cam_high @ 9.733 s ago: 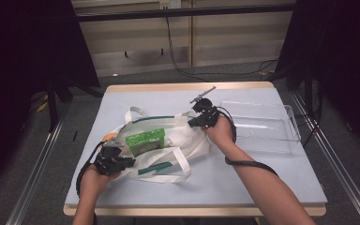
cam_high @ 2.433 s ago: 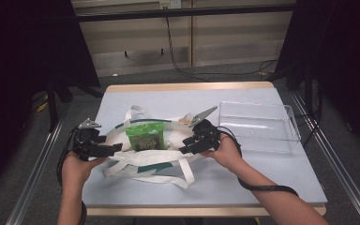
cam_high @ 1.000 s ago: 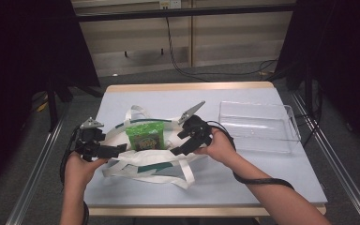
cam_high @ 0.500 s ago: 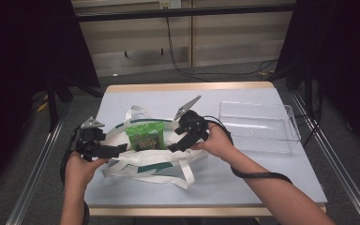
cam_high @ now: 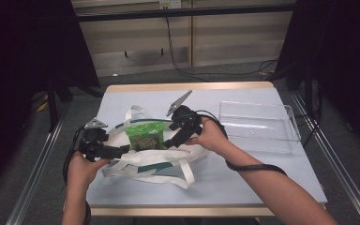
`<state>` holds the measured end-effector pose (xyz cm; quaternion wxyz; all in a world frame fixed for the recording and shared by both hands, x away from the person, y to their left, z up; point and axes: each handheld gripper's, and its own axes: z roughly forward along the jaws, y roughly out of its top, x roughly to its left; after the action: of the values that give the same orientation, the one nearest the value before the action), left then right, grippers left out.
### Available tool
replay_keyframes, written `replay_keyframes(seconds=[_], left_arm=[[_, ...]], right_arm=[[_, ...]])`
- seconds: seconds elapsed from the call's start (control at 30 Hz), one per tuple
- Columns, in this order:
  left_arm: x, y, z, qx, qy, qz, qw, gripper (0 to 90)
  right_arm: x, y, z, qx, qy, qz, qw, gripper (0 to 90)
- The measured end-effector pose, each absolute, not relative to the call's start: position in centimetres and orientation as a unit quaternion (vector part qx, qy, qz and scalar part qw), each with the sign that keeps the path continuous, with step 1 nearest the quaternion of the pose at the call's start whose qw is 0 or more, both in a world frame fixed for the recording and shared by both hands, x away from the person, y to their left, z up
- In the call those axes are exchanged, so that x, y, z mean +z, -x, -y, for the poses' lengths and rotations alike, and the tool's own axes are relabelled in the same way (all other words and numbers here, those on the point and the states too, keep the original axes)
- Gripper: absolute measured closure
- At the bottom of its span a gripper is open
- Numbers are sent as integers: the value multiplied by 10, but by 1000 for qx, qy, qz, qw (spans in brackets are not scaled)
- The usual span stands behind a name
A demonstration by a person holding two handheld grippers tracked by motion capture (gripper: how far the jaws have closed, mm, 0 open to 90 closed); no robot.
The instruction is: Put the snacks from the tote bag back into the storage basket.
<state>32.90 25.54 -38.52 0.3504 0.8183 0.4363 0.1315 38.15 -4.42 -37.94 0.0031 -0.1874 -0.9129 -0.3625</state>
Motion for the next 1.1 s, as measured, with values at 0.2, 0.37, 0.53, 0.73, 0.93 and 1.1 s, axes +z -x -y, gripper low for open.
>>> replay_keyframes(seconds=[0.2, 0.37, 0.53, 0.73, 0.93, 1.1], left_arm=[[-387, -329, -253, 129, -817, -439, 351, 45], [-389, -330, -253, 128, -820, -437, 346, 45], [-389, -330, -253, 127, -820, -437, 346, 45], [-389, -330, -251, 128, -820, -437, 348, 45], [-388, -330, -252, 127, -821, -437, 345, 46], [-388, -330, -252, 130, -821, -435, 346, 45]], right_arm=[[-381, -385, 38, -361, 180, 915, 2, 234], [-381, -389, 34, -367, 179, 913, -3, 261], [-381, -392, 30, -371, 170, 913, 0, 309], [-384, -394, 22, -366, 161, 917, -1, 377], [-383, -395, 17, -366, 155, 918, -4, 406], [-380, -396, 14, -370, 154, 916, -4, 425]])
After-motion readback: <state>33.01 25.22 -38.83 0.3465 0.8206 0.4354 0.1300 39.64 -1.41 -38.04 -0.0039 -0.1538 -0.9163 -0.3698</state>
